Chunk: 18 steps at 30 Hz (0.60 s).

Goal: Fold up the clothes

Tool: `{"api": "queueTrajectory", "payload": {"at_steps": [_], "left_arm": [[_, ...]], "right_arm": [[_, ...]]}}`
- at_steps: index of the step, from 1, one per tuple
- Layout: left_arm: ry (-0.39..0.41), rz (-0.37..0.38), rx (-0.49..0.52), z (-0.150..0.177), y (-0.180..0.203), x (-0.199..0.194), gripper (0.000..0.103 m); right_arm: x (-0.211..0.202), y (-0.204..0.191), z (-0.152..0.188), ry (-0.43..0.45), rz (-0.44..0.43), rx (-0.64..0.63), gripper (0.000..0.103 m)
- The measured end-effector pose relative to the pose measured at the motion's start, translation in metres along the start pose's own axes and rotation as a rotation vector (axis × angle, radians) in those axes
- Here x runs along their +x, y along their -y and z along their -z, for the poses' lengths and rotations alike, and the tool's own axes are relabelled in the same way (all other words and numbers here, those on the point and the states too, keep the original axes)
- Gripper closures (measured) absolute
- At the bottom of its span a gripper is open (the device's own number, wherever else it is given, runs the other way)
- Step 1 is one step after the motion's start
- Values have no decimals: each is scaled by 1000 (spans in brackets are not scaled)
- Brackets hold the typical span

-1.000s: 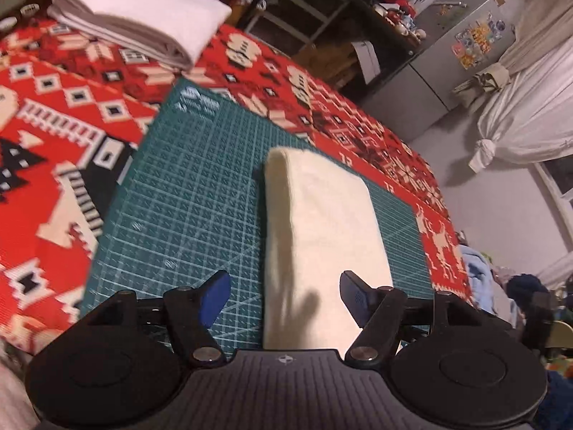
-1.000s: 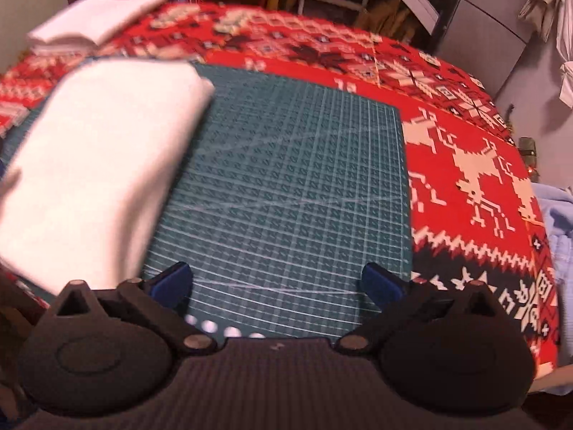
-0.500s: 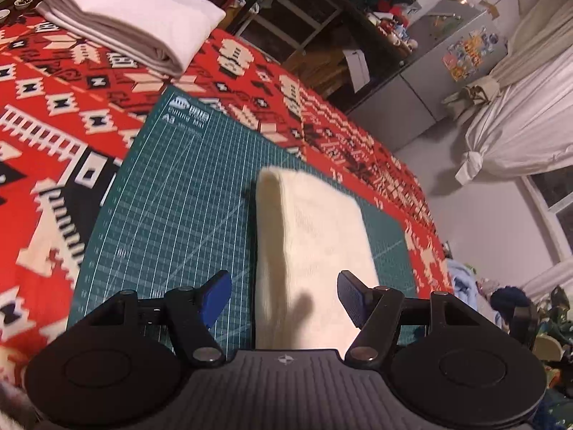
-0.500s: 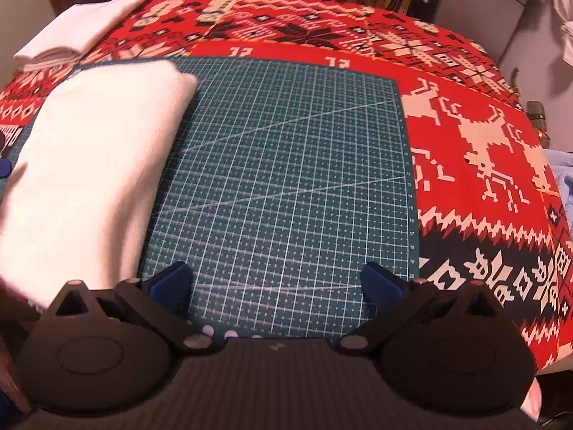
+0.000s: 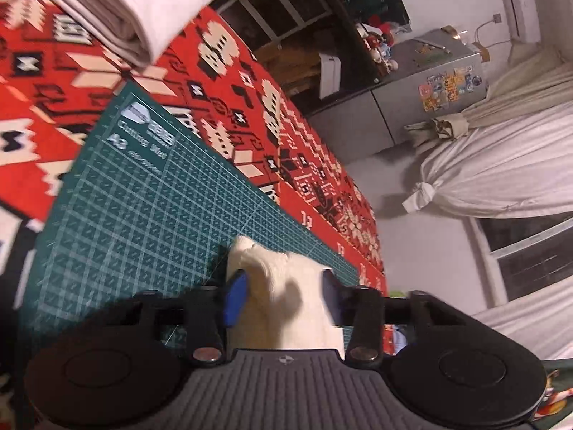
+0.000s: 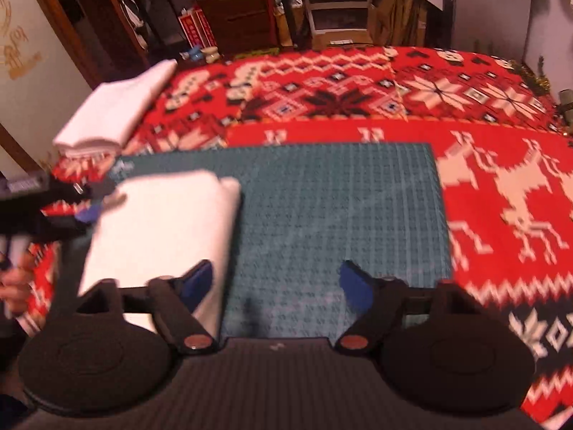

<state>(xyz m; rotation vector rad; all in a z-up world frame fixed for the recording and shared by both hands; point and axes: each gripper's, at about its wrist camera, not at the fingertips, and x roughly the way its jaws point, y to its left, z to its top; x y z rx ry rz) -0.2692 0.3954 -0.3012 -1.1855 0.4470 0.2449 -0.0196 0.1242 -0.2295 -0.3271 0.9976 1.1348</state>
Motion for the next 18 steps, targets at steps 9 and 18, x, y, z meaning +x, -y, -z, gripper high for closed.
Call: {"api": "queueTrajectory", "payload": {"at_steps": [9, 18], "left_arm": [[-20, 7, 102, -7, 7, 16, 85], [-29, -50, 132, -4, 5, 20, 86]], "right_arm": [[44, -14, -62, -36, -186, 68, 85], [93, -19, -81, -150, -180, 68, 103]]}}
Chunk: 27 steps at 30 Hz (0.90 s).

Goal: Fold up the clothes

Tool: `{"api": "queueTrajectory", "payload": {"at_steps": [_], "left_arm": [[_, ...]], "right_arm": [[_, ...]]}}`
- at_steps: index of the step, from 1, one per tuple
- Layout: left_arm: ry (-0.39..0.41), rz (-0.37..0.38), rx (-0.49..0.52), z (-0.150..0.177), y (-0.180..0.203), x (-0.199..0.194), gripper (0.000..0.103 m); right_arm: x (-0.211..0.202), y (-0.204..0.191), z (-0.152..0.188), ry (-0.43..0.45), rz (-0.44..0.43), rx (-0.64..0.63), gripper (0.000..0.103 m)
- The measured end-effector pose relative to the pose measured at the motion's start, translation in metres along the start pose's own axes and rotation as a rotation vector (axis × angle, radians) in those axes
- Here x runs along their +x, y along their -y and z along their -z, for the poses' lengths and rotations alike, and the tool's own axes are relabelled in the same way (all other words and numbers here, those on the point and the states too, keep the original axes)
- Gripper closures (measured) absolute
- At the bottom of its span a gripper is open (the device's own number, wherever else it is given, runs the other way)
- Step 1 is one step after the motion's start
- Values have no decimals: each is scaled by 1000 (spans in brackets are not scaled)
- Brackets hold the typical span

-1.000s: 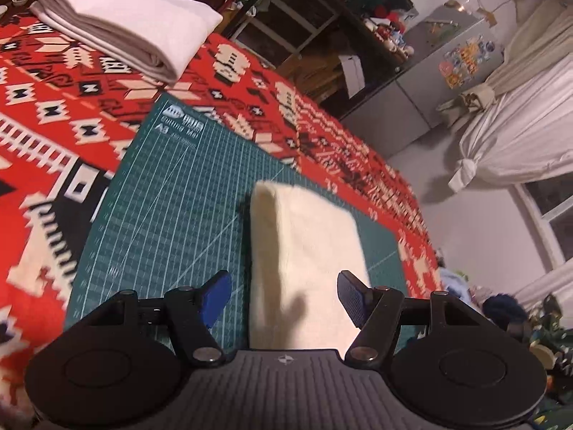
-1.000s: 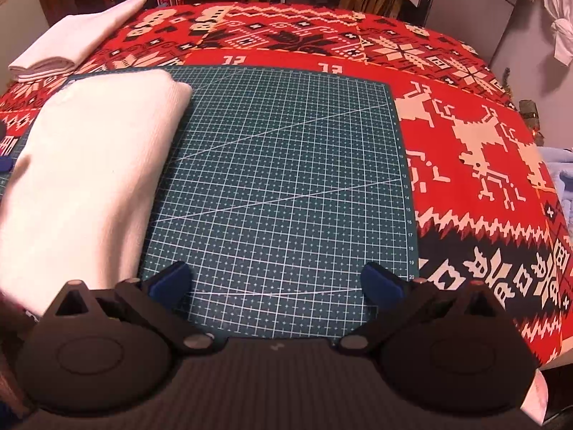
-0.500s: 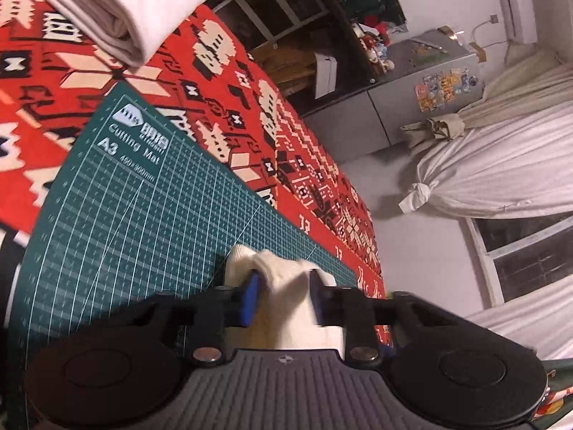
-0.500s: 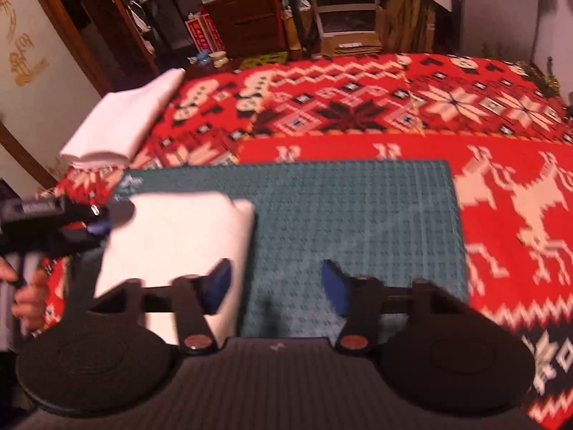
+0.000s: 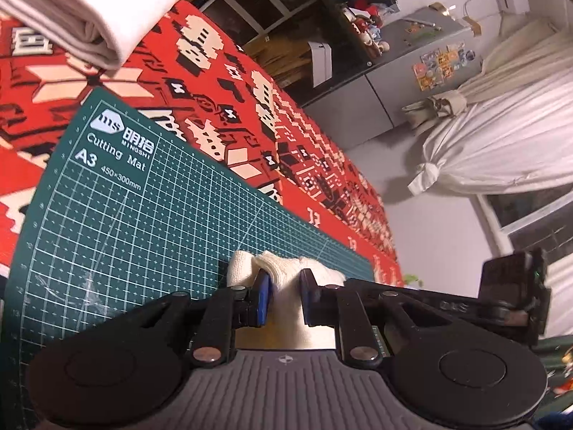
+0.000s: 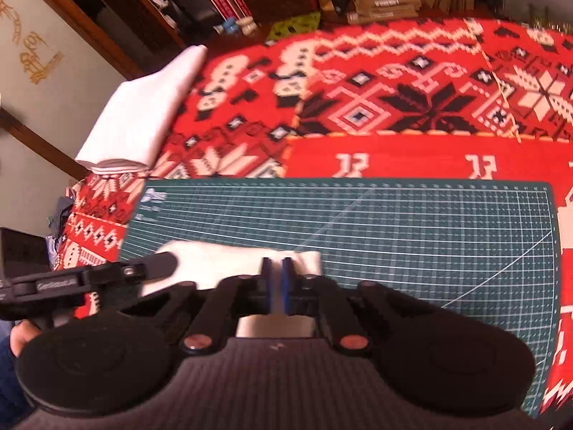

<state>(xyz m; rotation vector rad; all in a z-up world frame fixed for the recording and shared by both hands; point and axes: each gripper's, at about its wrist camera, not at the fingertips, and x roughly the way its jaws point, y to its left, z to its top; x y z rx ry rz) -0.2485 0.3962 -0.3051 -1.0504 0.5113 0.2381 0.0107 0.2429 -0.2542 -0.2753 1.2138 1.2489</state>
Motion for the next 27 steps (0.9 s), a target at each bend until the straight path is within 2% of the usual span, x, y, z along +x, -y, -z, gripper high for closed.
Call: {"api": "queueTrajectory", "payload": {"at_steps": [1, 3, 5, 8, 10, 12, 14, 17, 20, 22, 27], "left_arm": [[-1, -8, 12, 0, 2, 0, 86], [-1, -20, 30, 0, 4, -1, 85], [1, -32, 22, 0, 6, -3, 82], [7, -77, 49, -1, 13, -10, 76], [26, -143, 91, -1, 21, -19, 63], [51, -216, 139, -2, 29, -30, 62], [74, -254, 169, -4, 39, -39, 62], [41, -217, 245, -6, 64, -36, 74], [-44, -163, 353, -5, 95, -10, 75], [-107, -143, 421, -1, 107, 12, 75], [-226, -105, 468, 4, 113, 52, 82]], "right_arm": [[-2, 6, -3, -2, 1, 18, 103], [-10, 19, -11, 10, 50, 49, 96], [-15, 31, -25, -24, 56, 94, 96], [-11, 43, -51, -150, 39, 161, 96], [-2, 43, -68, -223, 36, 191, 96], [8, 39, -84, -289, 3, 208, 96], [24, 34, -98, -370, -60, 211, 97], [59, 22, -115, -548, -132, 172, 98], [92, 10, -124, -711, -102, 54, 98], [108, 4, -128, -779, -96, -45, 98], [135, -14, -136, -917, -84, -216, 98]]}}
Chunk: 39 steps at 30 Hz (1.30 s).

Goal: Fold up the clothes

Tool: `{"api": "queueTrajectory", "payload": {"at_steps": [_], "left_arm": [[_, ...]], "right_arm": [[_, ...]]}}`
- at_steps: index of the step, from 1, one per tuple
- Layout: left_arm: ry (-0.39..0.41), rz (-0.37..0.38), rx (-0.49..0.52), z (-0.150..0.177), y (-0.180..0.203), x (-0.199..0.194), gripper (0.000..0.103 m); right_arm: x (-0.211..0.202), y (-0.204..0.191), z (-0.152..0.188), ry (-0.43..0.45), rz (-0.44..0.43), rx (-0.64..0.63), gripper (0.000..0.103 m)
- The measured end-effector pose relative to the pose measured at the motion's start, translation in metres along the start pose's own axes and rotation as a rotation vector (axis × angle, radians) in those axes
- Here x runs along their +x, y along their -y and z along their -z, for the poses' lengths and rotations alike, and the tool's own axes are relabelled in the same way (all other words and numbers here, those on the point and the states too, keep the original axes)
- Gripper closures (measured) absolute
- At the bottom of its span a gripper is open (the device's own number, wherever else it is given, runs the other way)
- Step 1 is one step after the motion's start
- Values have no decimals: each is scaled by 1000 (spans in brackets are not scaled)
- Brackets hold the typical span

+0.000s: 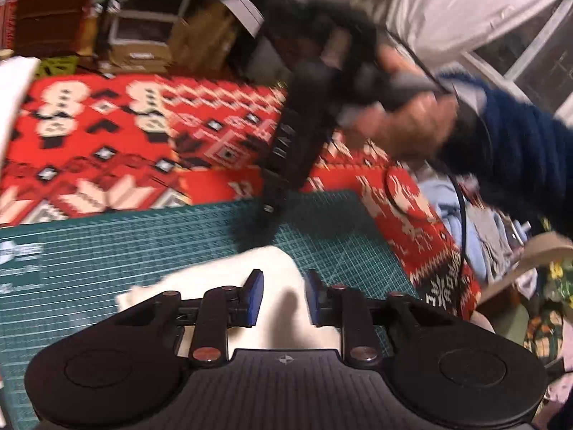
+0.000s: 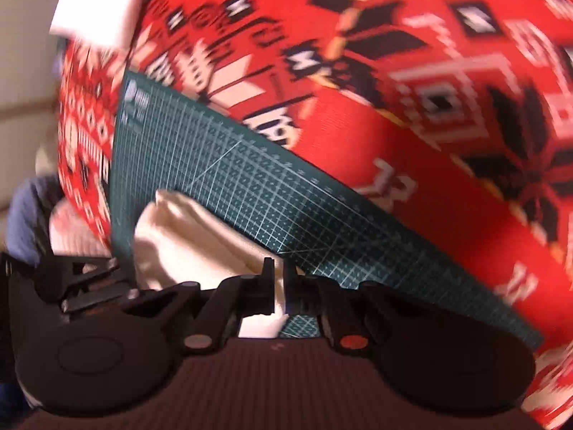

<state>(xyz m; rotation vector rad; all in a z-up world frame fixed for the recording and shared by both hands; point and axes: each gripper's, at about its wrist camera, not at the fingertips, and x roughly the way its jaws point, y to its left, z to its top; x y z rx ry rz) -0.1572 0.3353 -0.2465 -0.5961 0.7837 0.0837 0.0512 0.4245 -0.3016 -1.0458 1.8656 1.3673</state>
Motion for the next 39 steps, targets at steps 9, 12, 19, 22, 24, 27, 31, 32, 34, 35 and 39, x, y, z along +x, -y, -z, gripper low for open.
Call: {"api": "queueTrajectory", "payload": {"at_steps": [9, 12, 19, 22, 24, 27, 31, 32, 34, 35, 39], "left_arm": [[-45, 93, 19, 1, -15, 19, 86], [-37, 99, -12, 5, -25, 20, 96], [-10, 121, -69, 7, -36, 18, 100], [18, 119, -93, 7, -38, 12, 99], [40, 111, -108, 7, -39, 8, 98], [58, 104, -140, 9, -44, 5, 98], [93, 67, -182, 11, -51, 3, 98], [102, 55, -192, 10, -52, 3, 98], [121, 32, -210, 9, -53, 3, 98], [123, 23, -207, 10, -53, 4, 98], [129, -7, -195, 10, -53, 7, 98]], "right_arm": [[27, -28, -30, -213, 31, -206, 98], [23, -28, -27, -264, 46, -267, 98], [5, -19, -17, -289, 156, -283, 98], [-16, -15, -7, -196, 147, -251, 95], [-37, -14, 5, -81, 59, -209, 94], [-46, -18, 35, 58, -13, -170, 94], [-44, -15, 77, 216, 26, -90, 94], [-38, -13, 90, 271, 8, -59, 94], [-23, -10, 112, 359, -43, 14, 94], [-18, -8, 120, 409, -62, 40, 95], [-3, -3, 138, 589, -67, 122, 101]]}}
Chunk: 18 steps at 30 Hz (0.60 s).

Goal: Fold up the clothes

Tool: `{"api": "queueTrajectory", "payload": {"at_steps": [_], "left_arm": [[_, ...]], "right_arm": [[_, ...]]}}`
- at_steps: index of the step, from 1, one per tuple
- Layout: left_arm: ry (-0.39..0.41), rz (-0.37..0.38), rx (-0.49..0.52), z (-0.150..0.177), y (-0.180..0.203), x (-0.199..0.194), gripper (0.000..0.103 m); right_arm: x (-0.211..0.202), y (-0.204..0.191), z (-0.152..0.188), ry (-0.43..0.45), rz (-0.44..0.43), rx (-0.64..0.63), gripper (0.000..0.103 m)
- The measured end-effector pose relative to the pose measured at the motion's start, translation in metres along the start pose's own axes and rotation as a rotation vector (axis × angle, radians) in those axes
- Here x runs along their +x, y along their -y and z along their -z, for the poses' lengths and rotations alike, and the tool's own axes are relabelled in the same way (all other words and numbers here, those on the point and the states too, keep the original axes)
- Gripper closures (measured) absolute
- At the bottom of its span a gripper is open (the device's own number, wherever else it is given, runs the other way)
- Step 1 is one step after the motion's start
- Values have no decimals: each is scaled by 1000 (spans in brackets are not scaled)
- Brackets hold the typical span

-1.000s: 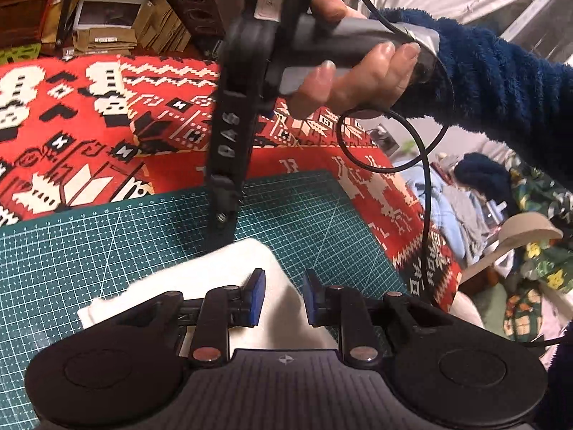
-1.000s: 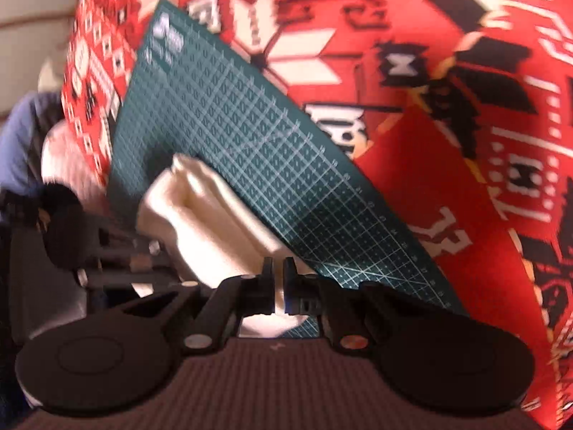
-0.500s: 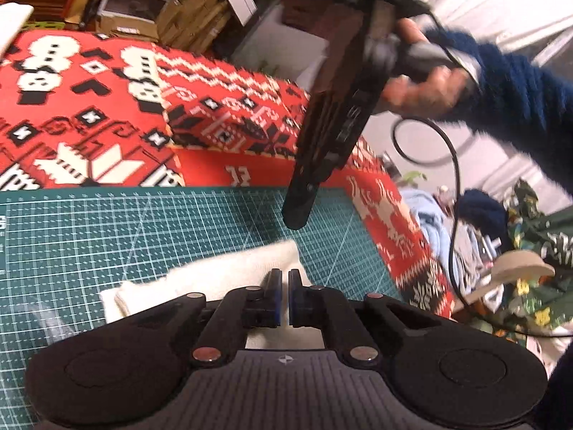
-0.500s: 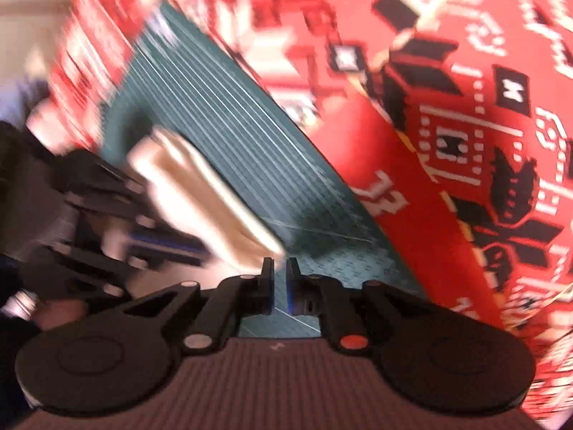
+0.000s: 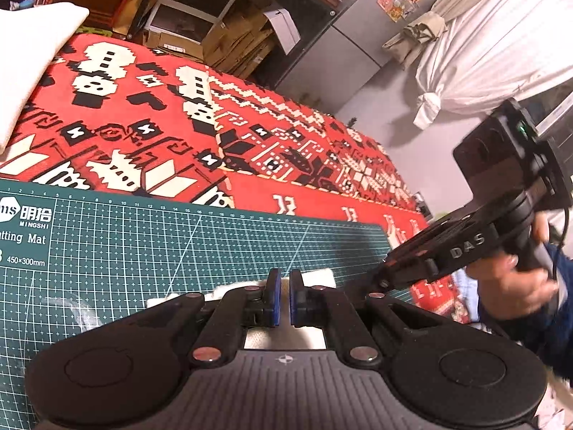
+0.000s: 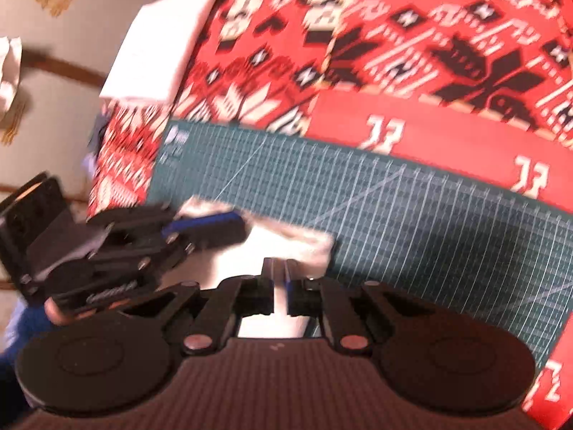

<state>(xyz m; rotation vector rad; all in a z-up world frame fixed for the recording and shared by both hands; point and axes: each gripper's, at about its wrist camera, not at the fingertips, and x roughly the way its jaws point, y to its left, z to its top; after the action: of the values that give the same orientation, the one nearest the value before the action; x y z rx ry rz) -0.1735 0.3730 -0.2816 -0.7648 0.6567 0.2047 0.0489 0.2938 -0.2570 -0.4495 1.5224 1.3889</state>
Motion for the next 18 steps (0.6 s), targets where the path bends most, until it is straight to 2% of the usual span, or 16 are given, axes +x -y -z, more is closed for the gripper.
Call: {"api": "queueTrajectory", "payload": {"at_steps": [1, 3, 5, 7, 9, 12, 14, 15, 18], "left_arm": [[7, -11, -5, -1, 0, -1, 98], [26, -35, -24, -2, -2, -7, 98], [54, -36, -59, -2, -3, -20, 92], [77, -37, -84, 0, -3, -34, 73], [98, -41, -97, 7, -4, -49, 72], [116, -88, -132, 23, -9, -66, 63], [114, -114, -171, 35, -16, -73, 62], [107, -112, -204, 42, -21, -76, 62], [94, -47, -295, 58, -31, -79, 61]], "right_arm": [[-3, 3, 0, 41, 12, 23, 101], [-9, 8, -1, 124, 39, 67, 95], [-23, 10, 2, 199, 69, 97, 94], [-34, 8, 12, 227, 62, 98, 94], [-41, 3, 25, 258, 75, 92, 85], [-30, -1, 47, 271, 102, 115, 85], [-27, -2, 63, 271, 103, 136, 85], [-27, -2, 71, 271, 102, 147, 85], [-15, -16, 92, 287, 103, 153, 85]]}}
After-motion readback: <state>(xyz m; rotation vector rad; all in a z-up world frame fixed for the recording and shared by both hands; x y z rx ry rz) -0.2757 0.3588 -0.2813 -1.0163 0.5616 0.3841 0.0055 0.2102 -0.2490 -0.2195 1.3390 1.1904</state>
